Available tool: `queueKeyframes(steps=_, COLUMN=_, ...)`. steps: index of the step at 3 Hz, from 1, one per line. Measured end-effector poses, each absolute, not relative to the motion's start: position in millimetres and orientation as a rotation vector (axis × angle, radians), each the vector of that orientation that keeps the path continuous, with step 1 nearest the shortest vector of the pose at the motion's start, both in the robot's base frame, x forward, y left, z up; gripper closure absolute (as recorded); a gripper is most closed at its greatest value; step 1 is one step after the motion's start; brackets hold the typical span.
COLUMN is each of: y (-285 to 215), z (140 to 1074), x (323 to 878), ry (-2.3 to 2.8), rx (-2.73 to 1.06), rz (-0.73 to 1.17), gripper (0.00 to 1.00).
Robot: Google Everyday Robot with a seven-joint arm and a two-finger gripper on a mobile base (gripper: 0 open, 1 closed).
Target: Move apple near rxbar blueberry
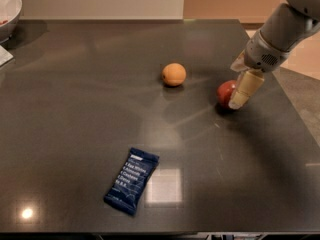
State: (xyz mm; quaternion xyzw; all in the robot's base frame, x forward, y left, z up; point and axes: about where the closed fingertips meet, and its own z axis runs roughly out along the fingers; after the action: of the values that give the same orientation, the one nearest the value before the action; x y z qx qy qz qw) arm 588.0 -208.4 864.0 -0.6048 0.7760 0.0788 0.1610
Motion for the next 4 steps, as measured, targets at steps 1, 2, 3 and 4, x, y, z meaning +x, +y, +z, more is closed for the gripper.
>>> queueKeyframes(steps=1, y=-205, z=857, x=584, ry=2.210, rx=-1.763, rz=0.247, gripper=0.42)
queueKeyframes(steps=2, y=-204, z=857, x=577, ry=2.207, rx=-1.790, rz=0.259, gripper=0.65)
queueKeyframes(steps=3, y=-184, z=872, x=562, ry=2.148, rx=-1.831, rz=0.276, gripper=0.88)
queueKeyframes(steps=4, y=-154, z=888, x=541, ry=2.052, rx=-1.888, rz=0.314, gripper=1.00)
